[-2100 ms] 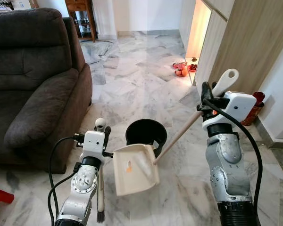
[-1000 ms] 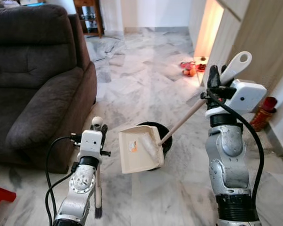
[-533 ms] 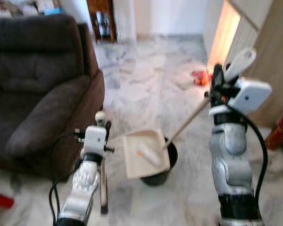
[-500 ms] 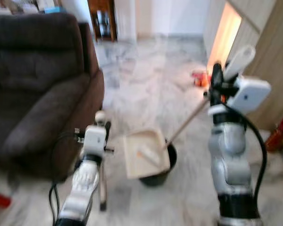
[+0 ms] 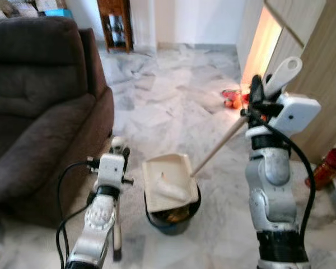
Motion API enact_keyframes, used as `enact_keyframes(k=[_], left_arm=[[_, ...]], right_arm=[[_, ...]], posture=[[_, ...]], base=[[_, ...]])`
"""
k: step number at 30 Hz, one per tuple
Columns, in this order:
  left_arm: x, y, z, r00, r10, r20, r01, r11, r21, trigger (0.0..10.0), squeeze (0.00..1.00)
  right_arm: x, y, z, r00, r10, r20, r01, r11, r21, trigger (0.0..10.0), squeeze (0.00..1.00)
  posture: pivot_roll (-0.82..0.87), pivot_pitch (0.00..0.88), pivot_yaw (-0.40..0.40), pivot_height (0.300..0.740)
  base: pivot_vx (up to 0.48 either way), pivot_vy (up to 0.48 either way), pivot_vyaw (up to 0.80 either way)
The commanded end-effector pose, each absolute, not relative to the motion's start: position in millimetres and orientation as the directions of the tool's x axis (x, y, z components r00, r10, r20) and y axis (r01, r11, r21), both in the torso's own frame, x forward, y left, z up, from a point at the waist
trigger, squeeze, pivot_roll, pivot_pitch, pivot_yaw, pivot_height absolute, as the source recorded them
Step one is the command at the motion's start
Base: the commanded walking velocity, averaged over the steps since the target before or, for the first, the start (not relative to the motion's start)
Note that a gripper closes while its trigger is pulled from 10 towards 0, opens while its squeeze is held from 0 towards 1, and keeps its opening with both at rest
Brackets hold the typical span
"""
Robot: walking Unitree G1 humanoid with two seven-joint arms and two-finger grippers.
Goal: Sweep floor
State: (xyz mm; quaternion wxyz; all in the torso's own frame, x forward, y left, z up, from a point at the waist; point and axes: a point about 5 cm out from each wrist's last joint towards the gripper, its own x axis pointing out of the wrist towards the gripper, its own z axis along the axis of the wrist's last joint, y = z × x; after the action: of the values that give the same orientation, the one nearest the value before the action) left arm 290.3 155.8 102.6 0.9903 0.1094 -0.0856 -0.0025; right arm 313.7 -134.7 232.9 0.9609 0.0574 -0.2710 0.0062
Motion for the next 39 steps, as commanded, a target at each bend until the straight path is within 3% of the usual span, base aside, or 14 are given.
enact_keyframes(k=[1, 17, 23, 33, 39], left_arm=[[294, 151, 116, 0.972, -0.04, 0.23, -0.014, 0.973, 0.229, 10.0, 0.0], [293, 148, 115, 0.971, -0.061, 0.232, 0.007, 0.974, 0.228, 10.0, 0.0], [292, 149, 114, 0.972, -0.058, 0.229, 0.005, 0.974, 0.226, 10.0, 0.0], [292, 148, 114, 0.972, -0.057, 0.23, 0.004, 0.974, 0.225, 10.0, 0.0], [291, 148, 113, 0.971, -0.065, 0.23, 0.009, 0.971, 0.237, 10.0, 0.0]], right_arm=[[309, -139, 248, 0.808, -0.041, 0.588, -0.046, 0.99, 0.132, 10.0, 0.0], [305, -125, 252, 0.785, 0.025, 0.619, -0.09, 0.993, 0.074, 10.0, 0.0], [299, -114, 253, 0.747, 0.115, 0.654, -0.079, 0.993, -0.085, 10.0, 0.0], [294, -103, 251, 0.719, 0.175, 0.673, -0.082, 0.982, -0.168, 10.0, 0.0], [286, -91, 248, 0.677, 0.262, 0.687, -0.077, 0.955, -0.288, 10.0, 0.0]], posture=[[0.14, 0.0, 0.046, 0.74], [0.14, 0.0, 0.045, 0.74], [0.14, 0.0, 0.046, 0.74], [0.15, 0.0, 0.044, 0.74], [0.15, 0.0, 0.042, 0.74]], base=[[0.36, 0.0, 0.0], [0.062, 0.0, 0.0], [0.0, 0.0, 0.0], [0.0, 0.0, 0.0], [0.0, 0.0, 0.0]])
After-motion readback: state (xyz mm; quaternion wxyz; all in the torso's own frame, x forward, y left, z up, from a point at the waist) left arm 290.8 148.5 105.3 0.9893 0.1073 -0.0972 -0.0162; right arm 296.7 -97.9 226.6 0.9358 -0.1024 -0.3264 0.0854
